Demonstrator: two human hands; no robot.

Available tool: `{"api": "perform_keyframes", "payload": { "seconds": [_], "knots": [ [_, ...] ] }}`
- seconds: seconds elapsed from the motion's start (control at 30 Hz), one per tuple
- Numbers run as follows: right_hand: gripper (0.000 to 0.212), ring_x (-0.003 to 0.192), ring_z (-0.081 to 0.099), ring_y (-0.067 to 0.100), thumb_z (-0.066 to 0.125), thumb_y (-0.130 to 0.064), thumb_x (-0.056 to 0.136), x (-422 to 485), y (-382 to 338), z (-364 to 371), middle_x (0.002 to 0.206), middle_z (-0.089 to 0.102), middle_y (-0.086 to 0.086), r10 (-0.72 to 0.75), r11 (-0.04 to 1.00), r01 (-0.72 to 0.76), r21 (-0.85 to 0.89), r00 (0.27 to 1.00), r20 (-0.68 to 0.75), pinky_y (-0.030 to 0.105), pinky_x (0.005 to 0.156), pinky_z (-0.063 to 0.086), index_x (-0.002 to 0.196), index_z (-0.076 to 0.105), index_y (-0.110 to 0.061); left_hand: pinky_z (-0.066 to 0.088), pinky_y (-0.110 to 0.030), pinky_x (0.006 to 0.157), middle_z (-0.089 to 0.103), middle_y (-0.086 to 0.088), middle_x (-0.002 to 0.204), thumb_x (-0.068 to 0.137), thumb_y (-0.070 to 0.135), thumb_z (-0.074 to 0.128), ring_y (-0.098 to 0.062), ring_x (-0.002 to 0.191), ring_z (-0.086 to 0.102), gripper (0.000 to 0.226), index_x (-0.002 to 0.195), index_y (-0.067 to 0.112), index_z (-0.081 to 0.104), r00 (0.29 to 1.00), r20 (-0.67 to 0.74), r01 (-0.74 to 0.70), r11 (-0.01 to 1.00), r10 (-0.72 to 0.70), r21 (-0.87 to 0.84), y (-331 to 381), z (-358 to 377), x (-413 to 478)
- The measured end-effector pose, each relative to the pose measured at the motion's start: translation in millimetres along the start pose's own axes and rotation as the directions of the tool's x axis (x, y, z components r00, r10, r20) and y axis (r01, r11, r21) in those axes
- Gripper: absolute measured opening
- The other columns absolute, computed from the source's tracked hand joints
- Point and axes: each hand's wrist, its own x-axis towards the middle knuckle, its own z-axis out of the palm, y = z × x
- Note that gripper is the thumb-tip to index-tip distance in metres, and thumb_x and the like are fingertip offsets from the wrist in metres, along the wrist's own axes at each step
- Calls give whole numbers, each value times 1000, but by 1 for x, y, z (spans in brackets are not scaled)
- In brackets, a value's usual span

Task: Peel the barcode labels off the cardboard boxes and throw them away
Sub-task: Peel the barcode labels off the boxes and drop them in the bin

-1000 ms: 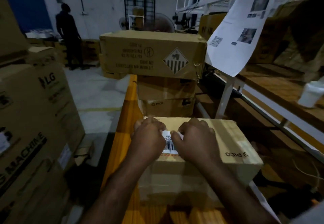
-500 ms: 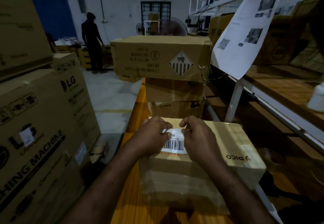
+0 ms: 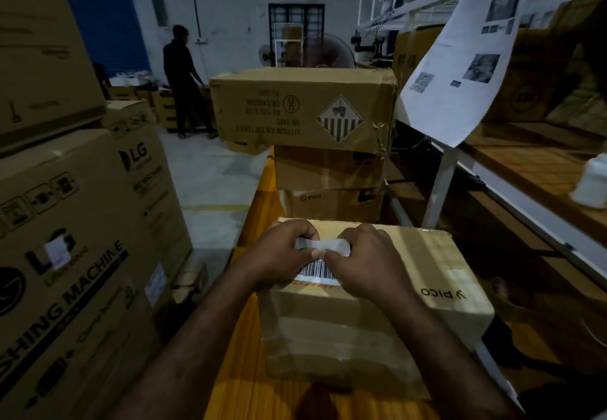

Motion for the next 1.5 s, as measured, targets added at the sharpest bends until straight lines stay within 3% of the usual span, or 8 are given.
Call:
{"api": "perform_keyframes", "payload": {
  "seconds": [0.13, 0.27, 0.47, 0.53, 0.63, 0.7, 1.07, 1.5],
  "knots": [
    [27, 90, 55, 19, 59, -47, 85, 0, 2, -2, 87, 55, -5, -68, 998, 68, 14, 998, -1, 29, 64, 34, 95, 66, -23, 52, -15, 56, 60, -1, 110, 90, 30, 68, -15, 92, 67, 14, 87, 39, 59, 1000, -23, -7, 999, 6, -47, -2, 3, -2],
    [18, 75, 62, 12, 62, -44, 87, -3, 1, -5, 81, 65, -7, -93, 994, 94, 61, 996, -15, 28, 57, 43, 93, 64, -27, 62, -30, 70, 63, 2, 111, 86, 40, 71, -13, 93, 68, 22, 106, 37, 64, 1000, 4, -28, 998, 29, -61, -4, 3, -2],
    [12, 68, 66, 5, 69, -27, 88, -9, 1, -14, 77, 64, -6, 12, 904, 12, 428, 999, -53, 30, 55, 56, 94, 58, -29, 58, -23, 63, 68, 2, 104, 87, 33, 72, -10, 88, 70, 18, 104, 28, 68, 1000, 24, -13, 999, 14, -38, -2, 4, 0],
    [16, 66, 64, 5, 67, -35, 88, -11, 2, -12, 77, 64, -5, 57, 927, -19, 375, 994, -92, 32, 53, 53, 98, 61, -25, 57, -23, 62, 68, 2, 101, 88, 34, 71, -10, 86, 70, 10, 96, 30, 67, 1000, 18, -14, 999, 14, -36, -4, 5, 0],
    [36, 67, 56, 9, 55, -55, 85, -14, 4, -4, 82, 63, -2, 3, 1000, -1, 20, 993, -116, 27, 50, 36, 84, 65, -21, 54, -24, 60, 67, 1, 95, 88, 32, 71, -9, 83, 68, 6, 88, 30, 65, 999, 4, -43, 998, 44, -42, -5, 5, -2],
    [37, 71, 54, 12, 52, -56, 85, -15, 3, -4, 81, 58, -2, -29, 998, 25, -58, 997, -70, 28, 54, 39, 81, 64, -22, 52, -24, 60, 66, 0, 94, 88, 32, 71, -10, 83, 67, 7, 86, 32, 64, 998, -7, -55, 997, 55, -47, -5, 5, -3],
    [21, 69, 58, 9, 56, -47, 92, -19, 5, -13, 75, 62, -9, -81, 989, 81, 122, 997, 0, 30, 57, 42, 87, 62, -28, 58, -25, 66, 66, -4, 110, 88, 19, 71, -16, 92, 69, 27, 114, 24, 64, 997, 78, 20, 974, -2, -225, 1, 1, -9],
    [35, 68, 61, 10, 65, -59, 79, -13, -2, -18, 70, 65, -8, 19, 972, -24, 235, 1000, 24, 33, 61, 48, 73, 61, -25, 59, -24, 65, 65, -5, 108, 88, 8, 70, -16, 87, 68, 30, 116, 16, 60, 999, 33, -14, 928, 28, -373, 10, -4, -19]
  ]
}}
